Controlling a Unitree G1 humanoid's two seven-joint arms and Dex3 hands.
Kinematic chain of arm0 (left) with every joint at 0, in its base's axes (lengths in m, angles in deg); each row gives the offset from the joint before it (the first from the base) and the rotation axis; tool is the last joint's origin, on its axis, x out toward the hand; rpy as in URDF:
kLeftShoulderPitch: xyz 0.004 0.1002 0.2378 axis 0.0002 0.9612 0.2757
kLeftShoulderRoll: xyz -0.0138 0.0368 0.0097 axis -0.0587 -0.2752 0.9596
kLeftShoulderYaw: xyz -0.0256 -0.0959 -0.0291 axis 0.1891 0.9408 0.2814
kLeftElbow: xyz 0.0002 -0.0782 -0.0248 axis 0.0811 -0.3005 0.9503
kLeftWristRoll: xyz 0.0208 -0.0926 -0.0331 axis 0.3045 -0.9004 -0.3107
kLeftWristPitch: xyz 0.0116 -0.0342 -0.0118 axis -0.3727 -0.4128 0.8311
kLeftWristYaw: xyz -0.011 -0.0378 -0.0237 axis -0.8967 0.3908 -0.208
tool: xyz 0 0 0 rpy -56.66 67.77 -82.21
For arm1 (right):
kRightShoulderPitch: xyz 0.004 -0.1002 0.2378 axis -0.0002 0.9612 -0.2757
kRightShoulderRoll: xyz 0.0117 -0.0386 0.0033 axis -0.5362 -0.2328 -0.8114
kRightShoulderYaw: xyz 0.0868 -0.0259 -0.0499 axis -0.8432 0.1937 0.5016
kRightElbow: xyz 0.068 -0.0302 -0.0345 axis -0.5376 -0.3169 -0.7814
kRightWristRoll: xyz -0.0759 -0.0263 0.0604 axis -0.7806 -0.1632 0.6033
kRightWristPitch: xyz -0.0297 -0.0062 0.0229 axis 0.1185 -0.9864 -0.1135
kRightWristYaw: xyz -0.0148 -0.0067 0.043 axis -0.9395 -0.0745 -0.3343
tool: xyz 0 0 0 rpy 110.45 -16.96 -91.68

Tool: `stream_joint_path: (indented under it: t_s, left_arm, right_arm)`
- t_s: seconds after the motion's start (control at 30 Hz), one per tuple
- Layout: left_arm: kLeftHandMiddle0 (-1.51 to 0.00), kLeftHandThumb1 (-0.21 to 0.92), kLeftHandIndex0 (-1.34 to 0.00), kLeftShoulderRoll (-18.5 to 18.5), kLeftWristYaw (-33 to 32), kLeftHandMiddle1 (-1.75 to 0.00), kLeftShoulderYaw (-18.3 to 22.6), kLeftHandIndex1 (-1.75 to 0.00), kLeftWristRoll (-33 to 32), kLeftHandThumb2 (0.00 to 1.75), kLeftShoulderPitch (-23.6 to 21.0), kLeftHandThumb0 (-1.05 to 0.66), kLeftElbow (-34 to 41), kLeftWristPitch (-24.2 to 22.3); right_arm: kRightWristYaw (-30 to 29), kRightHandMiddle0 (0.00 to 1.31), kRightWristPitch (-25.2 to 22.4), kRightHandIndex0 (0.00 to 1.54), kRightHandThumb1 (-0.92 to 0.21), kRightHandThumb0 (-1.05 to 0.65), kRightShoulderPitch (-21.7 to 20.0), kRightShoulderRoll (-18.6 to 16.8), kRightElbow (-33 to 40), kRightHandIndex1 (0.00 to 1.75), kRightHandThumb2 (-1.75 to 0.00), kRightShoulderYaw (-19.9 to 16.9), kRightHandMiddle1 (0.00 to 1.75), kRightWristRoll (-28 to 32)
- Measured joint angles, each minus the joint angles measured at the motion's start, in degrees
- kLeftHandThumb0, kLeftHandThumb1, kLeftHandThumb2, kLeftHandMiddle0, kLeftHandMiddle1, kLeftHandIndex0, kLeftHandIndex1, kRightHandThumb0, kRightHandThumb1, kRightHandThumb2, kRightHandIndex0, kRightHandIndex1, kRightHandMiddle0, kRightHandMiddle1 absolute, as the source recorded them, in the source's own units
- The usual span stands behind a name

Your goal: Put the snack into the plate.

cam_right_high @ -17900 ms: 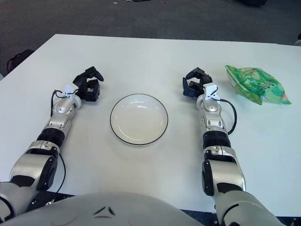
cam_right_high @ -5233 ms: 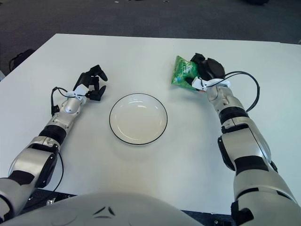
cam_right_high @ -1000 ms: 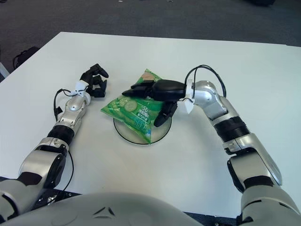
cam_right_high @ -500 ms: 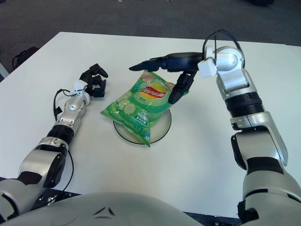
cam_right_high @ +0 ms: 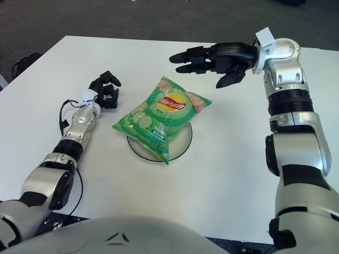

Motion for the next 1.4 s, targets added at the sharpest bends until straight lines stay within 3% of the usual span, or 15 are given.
stream_joint_path:
  t_s: [0.13,0.2,0.33,0.37,0.4,0.43,0.5,0.6,0.63,0.7,0.77,1.07,1.13,1.2,1.4]
  left_arm:
    - [-0.99,0.37,-0.57,-0.14,0.03,-1.75,-0.01,-1.75,0.01,1.25,0.09,-0.46,-0.59,0.02]
    - [-0.98,0.37,-0.57,-0.01,0.17,-1.75,-0.01,-1.75,-0.01,1.25,0.08,-0.46,-1.43,0.02]
    - [-0.97,0.37,-0.57,-0.03,0.28,-1.75,0.09,-1.75,-0.12,1.25,-0.14,-0.46,-2.1,0.18]
    - [-0.97,0.37,-0.57,-0.07,0.29,-1.75,0.11,-1.75,-0.15,1.25,-0.3,-0.46,-2.13,0.23]
    - [-0.97,0.37,-0.57,-0.13,0.3,-1.75,0.14,-1.75,-0.21,1.25,-0.5,-0.46,-2.08,0.31]
    - [-0.96,0.37,-0.57,-0.23,0.3,-1.75,0.18,-1.75,-0.28,1.25,-0.6,-0.46,-2.09,0.41]
    - [-0.96,0.37,-0.57,-0.45,0.33,-1.75,0.25,-1.75,-0.32,1.25,-0.55,-0.46,-2.22,0.62]
    - [-0.95,0.37,-0.57,-0.65,0.67,-1.75,0.33,-1.75,-0.4,1.25,-0.4,-0.46,-2.59,0.89]
    - [-0.95,0.37,-0.57,-0.7,0.87,-1.75,0.38,-1.75,-0.48,1.25,-0.32,-0.46,-2.71,1.06]
    - [-0.94,0.37,-0.57,-0.73,1.28,-1.75,0.49,-1.75,-0.58,1.25,-0.19,-0.46,-2.93,1.4]
    - [-0.95,0.37,-0.57,-0.72,1.73,-1.75,0.62,-1.75,-0.6,1.25,-0.2,-0.46,-3.0,1.69]
    - [-0.96,0.39,-0.55,-0.69,3.15,-1.75,1.19,-1.75,-0.83,1.22,-0.12,-0.45,-3.0,1.99]
    - [-0.97,0.4,-0.55,-0.7,3.27,-1.75,1.28,-1.75,-0.86,1.21,-0.03,-0.45,-2.92,1.99]
    - [-0.97,0.4,-0.54,-0.71,3.45,-1.75,1.39,-1.75,-0.94,1.21,0.08,-0.45,-2.81,1.99]
    - [-0.97,0.41,-0.53,-0.69,3.96,-1.75,1.83,-1.75,-1.25,1.2,0.46,-0.45,-2.54,1.99]
  right_arm:
    - [2.83,0.01,-10.09,0.0,-0.87,-1.05,-2.93,0.64,-3.32,0.0,-0.3,-0.38,0.01,0.02]
    - [2.6,0.01,-12.08,0.0,-0.84,-1.03,-2.92,1.3,-2.52,0.0,-0.28,-2.43,0.02,0.14]
    - [-4.12,0.0,-6.37,0.07,-0.69,-0.96,0.66,1.38,4.03,0.04,-0.44,-7.67,0.13,0.16]
    - [-6.64,0.0,-4.16,0.09,-0.55,-0.83,2.34,1.09,6.0,0.06,-0.61,-8.77,0.19,0.08]
    - [-8.79,0.0,-2.52,0.1,-0.49,-0.78,3.77,0.72,7.66,0.07,-0.68,-9.5,0.21,-0.05]
    - [-11.68,0.0,-0.82,0.13,-0.37,-0.62,5.78,-0.01,9.54,0.1,-0.83,-10.25,0.33,-0.28]
    - [-16.88,0.0,1.16,0.15,-0.27,-0.46,9.53,-1.8,12.69,0.16,-0.99,-11.11,0.45,-0.96]
    - [-23.93,0.0,1.17,0.14,-0.19,-0.29,14.62,-5.04,16.04,0.65,-1.16,-11.57,0.76,-1.94]
    - [-26.7,0.0,0.22,0.12,-0.22,-0.28,16.53,-6.3,17.08,0.73,-1.16,-11.67,0.78,-2.12]
    - [-31.4,0.0,-1.91,0.15,-0.25,-0.29,19.38,-8.32,18.77,0.95,-1.18,-11.87,1.0,-2.46]
    - [-35.92,0.0,-3.58,0.18,-0.29,-0.31,21.37,-10.21,19.93,1.05,-1.18,-12.2,1.13,-2.72]
    - [-53.62,0.05,-3.34,0.28,-0.45,-0.32,23.41,-16.04,22.62,1.24,-1.15,-14.78,1.47,-6.61]
    - [-57.21,0.12,-2.84,0.29,-0.67,-0.33,23.65,-16.77,23.61,1.27,-0.85,-15.33,1.6,-7.76]
    - [-60.65,0.17,-2.73,0.28,-0.81,-0.34,23.94,-17.39,24.33,1.29,-0.66,-15.66,1.69,-9.09]
    - [-71.72,0.22,-2.93,0.29,-0.85,-0.35,25.29,-20.12,25.12,1.36,-0.61,-16.96,1.74,-12.85]
